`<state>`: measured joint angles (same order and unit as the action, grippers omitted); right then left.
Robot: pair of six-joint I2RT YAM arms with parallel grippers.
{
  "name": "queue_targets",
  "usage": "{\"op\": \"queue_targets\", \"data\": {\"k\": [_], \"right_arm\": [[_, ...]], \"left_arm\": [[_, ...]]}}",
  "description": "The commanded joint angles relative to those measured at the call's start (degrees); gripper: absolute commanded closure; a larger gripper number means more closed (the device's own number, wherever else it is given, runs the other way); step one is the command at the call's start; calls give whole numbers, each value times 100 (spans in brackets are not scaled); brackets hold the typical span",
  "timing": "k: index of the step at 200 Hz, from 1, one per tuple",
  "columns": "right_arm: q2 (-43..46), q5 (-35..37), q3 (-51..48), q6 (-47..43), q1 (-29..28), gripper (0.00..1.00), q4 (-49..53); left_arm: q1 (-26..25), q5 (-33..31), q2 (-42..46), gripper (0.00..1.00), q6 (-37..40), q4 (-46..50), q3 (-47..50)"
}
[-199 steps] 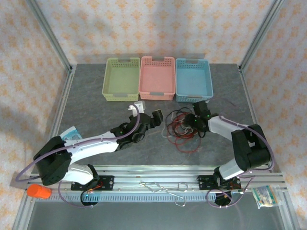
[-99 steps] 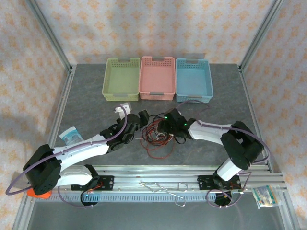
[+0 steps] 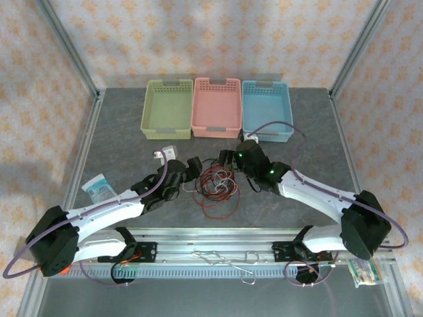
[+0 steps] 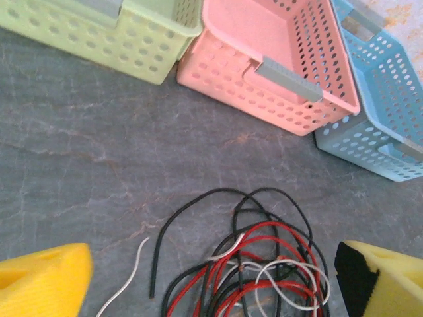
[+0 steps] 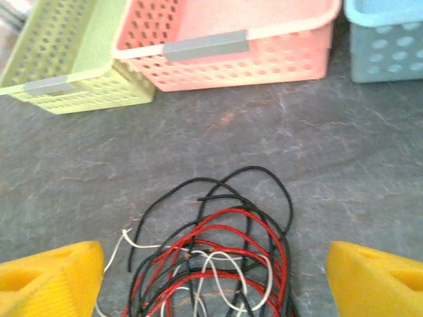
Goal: Untangle the cables
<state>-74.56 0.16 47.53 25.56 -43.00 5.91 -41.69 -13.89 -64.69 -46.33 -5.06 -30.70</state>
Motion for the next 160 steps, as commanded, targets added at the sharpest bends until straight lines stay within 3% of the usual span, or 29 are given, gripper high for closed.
{"op": "queue_targets", "data": {"k": [1,31,91,160], "right_arm": [[-191,-311,108,-494,-84,16,-257],[-892,-313,538,-448,-351,32,-380],[-2328,-131,1544,-302,-710,38,-264],[-3197,-34,2139,48,-729,50,14]], "left_arm": [[294,685,336,5,-291,-416,455],[815,1148,831,6,-606,-864,1011],[1715,2145,1263,1,-964,-1518,1746],[1919,2477,1205,1,-992,-1647,1888]]}}
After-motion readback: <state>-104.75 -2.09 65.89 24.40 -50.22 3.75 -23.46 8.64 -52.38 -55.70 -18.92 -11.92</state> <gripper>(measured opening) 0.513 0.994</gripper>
